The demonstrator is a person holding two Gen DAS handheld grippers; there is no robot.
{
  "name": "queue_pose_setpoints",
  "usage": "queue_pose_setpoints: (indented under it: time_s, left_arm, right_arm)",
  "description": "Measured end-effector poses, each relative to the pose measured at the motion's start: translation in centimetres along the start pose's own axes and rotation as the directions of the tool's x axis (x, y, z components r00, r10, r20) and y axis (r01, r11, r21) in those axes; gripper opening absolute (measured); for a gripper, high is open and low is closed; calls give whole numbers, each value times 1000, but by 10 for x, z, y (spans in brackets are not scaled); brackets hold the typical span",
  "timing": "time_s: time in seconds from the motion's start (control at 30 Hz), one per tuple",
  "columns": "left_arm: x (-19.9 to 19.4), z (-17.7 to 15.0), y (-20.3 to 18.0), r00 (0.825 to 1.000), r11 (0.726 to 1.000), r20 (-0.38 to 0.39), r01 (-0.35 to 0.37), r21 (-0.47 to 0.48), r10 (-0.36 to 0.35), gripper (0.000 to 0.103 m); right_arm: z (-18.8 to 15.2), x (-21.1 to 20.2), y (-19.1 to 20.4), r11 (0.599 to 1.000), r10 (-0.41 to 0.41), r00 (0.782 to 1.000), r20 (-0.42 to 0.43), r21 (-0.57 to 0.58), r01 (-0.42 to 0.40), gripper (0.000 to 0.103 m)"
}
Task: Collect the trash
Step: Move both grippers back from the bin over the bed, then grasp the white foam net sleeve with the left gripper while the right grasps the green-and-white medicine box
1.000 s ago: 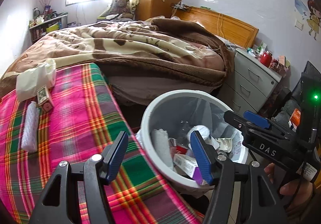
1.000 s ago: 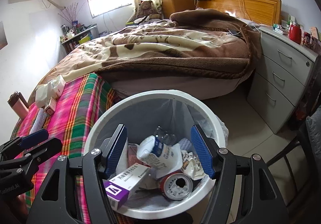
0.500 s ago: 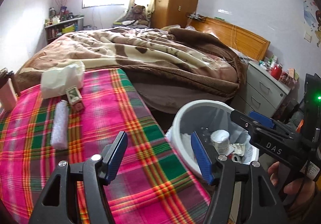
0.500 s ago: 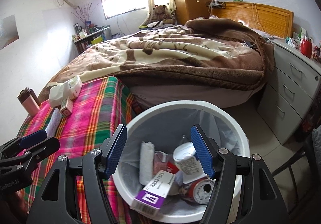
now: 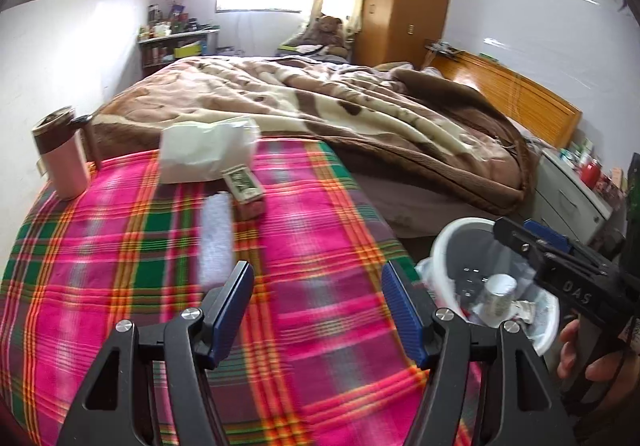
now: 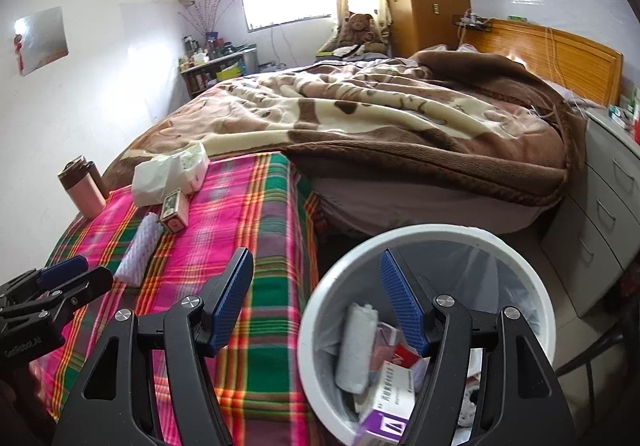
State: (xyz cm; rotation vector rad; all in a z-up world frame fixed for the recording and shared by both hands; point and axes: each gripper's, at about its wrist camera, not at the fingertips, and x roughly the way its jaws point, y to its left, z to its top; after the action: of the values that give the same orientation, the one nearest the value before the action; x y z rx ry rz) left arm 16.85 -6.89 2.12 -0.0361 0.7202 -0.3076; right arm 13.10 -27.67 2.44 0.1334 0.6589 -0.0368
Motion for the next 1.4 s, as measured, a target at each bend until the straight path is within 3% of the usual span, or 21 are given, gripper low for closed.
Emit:
queue_pose_setpoints:
  time_s: [0.53, 0.83, 0.97, 1.17, 1.4]
  left_arm:
    - [40, 0, 66, 993, 990, -76, -94, -102, 87, 68]
    - [76, 2, 79, 984, 987, -125, -139, -84, 128, 68]
    - [96, 1, 86, 974, 986, -184, -146, -85, 128, 68]
    - [106, 2, 100, 972, 981, -197, -154, -122, 128, 68]
    - [105, -1, 119, 966, 963, -178, -217, -161, 188, 62]
  right_arm:
    - [25, 45, 48, 993, 79, 996, -30, -80, -81, 68]
    - [32, 76, 76, 985, 128, 990, -65, -112, -135, 68]
    - [35, 93, 87, 980, 146, 985, -92, -120, -157, 68]
    - [39, 112, 102, 973, 164, 980, -115, -144, -180, 68]
    - [38, 131, 119, 963, 179, 971, -157, -175, -206, 68]
